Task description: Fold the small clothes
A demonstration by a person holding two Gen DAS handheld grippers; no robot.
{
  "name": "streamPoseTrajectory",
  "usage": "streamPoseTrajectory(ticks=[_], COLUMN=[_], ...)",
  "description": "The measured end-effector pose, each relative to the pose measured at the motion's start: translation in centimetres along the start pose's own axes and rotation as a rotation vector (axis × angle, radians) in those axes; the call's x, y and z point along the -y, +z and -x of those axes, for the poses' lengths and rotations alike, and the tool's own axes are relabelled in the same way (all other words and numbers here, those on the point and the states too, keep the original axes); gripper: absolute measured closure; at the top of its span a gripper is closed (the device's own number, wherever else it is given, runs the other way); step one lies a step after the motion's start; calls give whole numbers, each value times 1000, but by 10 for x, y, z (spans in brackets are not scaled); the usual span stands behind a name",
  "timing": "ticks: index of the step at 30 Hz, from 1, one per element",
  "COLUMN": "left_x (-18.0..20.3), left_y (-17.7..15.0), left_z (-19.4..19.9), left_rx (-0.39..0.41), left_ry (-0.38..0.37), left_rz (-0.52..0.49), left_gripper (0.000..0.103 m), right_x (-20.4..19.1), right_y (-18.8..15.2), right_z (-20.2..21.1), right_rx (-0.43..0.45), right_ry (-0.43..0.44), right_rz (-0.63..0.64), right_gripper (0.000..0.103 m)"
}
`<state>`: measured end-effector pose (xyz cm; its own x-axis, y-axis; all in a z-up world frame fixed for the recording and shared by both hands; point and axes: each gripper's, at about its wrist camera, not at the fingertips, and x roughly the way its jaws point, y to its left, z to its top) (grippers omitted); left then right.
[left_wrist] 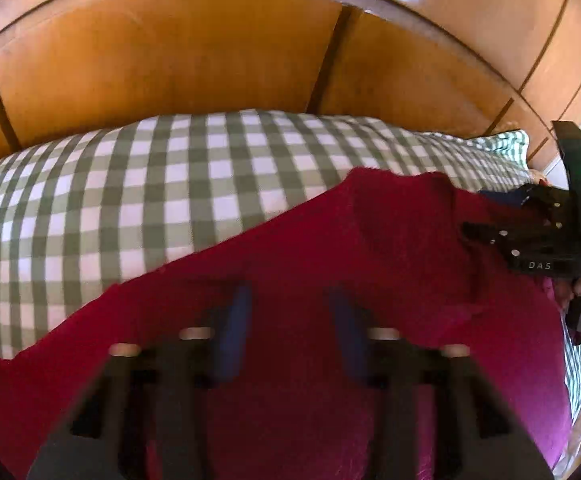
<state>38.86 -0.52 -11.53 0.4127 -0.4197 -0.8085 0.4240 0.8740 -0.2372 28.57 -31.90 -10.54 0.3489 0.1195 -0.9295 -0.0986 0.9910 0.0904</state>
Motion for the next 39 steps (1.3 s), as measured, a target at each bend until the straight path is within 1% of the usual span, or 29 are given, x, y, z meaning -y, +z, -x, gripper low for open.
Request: streamPoseTrajectory(ticks=[1,2,5,6,7,8,9,10,11,12,13,14,15,16,18,20,21,22,23,25,27,28,30,32,33,34,35,37,39], left_x=[0,2,8,8,10,14,16,15,14,13,12,10,4,-4,-21,-40,-55,-66,-77,-115,-155,-174,-219,-256,-280,-296,-310,-327,-342], left_y=[0,2,8,11,17,26,30,34,37,38,38,37,34,29,17,0,-17,-29,-42,-78,-110,-123,-150,-170,-182,-187,-191,-190,-181], left_z=[1,1,5,9,10,8,5,-3,-11,-18,-14,-8,4,19,48,73,90,102,112,140,162,171,194,210,219,225,230,237,245], left_rx=[6,17,73,94,119,135,138,121,86,53,63,72,92,121,167,187,201,210,215,233,237,237,251,265,277,290,303,333,363], left_ry=[-14,-13,-21,-17,-7,21,42,74,87,79,77,68,44,36,49,69,92,106,126,188,232,271,369,401,419,422,416,430,453], left_rz=[2,-2,13,25,42,61,66,69,87,111,122,135,166,193,225,266,296,322,349,449,567,621,732,837,907,943,968,988,964], left_gripper=[99,100,101,101,101,101,101,101,100,100,94,90,79,74,74,74,74,74,74,74,74,74,74,74,74,71,68,53,50], right_x=[-2,-5,-10,-10,-2,4,9,15,20,21,24,26,26,28,32,29,24,15,6,-21,-56,-69,-106,-135,-154,-175,-175,-192,-193], right_y=[-2,-3,-5,-2,2,4,8,10,11,11,9,7,7,5,-1,-12,-17,-27,-33,-45,-62,-66,-79,-88,-94,-101,-101,-104,-106], right_z=[2,4,17,19,23,25,21,14,4,-3,-8,-9,-9,-6,3,22,31,44,52,68,80,81,80,76,73,64,64,47,35], right_rx=[4,14,66,91,123,144,151,140,115,105,110,131,149,165,186,230,249,278,299,327,346,345,316,298,294,282,282,241,223], right_ry=[5,9,-36,-58,-93,-134,-160,-180,-183,-200,-218,-237,-264,-287,-278,-278,-273,-281,-270,-186,-105,-74,22,54,46,15,15,-24,-46], right_rz=[10,32,61,50,19,-9,-30,-66,-95,-116,-137,-153,-166,-186,-219,-247,-252,-259,-265,-258,-235,-225,-194,-155,-111,-56,-56,-3,-2], right_gripper=[80,90,92,92,92,92,92,89,86,77,63,52,31,24,23,21,20,18,17,15,15,15,15,15,15,15,15,15,11])
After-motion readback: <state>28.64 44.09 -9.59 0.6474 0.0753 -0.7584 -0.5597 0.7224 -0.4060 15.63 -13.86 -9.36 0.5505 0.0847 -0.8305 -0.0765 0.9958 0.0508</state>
